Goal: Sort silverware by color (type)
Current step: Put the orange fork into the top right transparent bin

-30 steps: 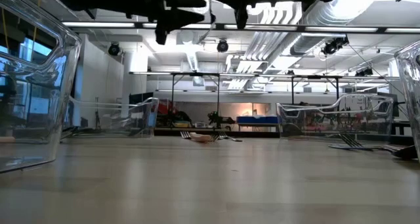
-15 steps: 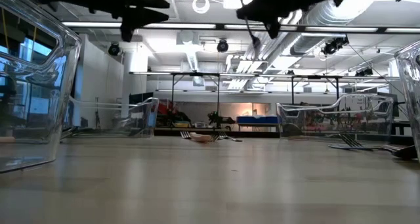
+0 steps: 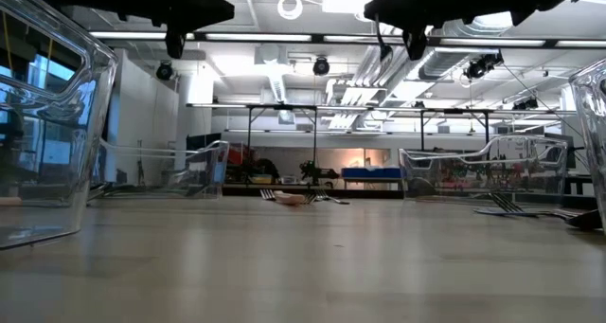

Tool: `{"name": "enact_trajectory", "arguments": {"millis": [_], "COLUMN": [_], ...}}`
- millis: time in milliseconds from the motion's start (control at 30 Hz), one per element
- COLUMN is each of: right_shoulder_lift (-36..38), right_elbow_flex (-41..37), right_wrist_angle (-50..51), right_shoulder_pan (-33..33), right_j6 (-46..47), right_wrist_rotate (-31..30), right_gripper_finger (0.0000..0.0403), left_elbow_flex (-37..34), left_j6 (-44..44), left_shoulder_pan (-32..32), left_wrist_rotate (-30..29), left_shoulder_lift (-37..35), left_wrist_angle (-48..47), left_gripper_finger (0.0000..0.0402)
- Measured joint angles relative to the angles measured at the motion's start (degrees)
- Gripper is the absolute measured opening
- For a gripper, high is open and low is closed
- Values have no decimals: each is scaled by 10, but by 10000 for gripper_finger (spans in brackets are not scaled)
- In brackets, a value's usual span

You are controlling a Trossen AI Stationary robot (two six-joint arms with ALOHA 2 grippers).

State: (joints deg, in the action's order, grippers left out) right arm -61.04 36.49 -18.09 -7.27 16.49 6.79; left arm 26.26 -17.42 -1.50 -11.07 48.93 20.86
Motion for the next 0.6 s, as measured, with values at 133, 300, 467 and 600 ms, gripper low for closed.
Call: {"name": "enact_trajectory", "arguments": {"millis": [133, 300, 467, 600], "right_shoulder_lift": [0, 0, 0, 0], "right_elbow_flex": [0, 0, 0, 1], "right_wrist_angle": [0, 0, 0, 0], "right_shoulder_pan": [0, 0, 0, 0], "right_j6": [-5, -5, -5, -5], "right_wrist_rotate": [3, 3, 3, 3], "right_gripper_finger": [5, 5, 3, 4], "left_elbow_flex": [0, 0, 0, 0], "left_j6": [-4, -5, -5, -5], "left_shoulder_pan": [0, 0, 0, 0], "left_wrist_rotate": [0, 0, 0, 0], "left_shoulder_lift": [0, 0, 0, 0], "left_wrist_angle": [0, 0, 0, 0], "left_gripper_finger": [8, 1, 1, 0]}}
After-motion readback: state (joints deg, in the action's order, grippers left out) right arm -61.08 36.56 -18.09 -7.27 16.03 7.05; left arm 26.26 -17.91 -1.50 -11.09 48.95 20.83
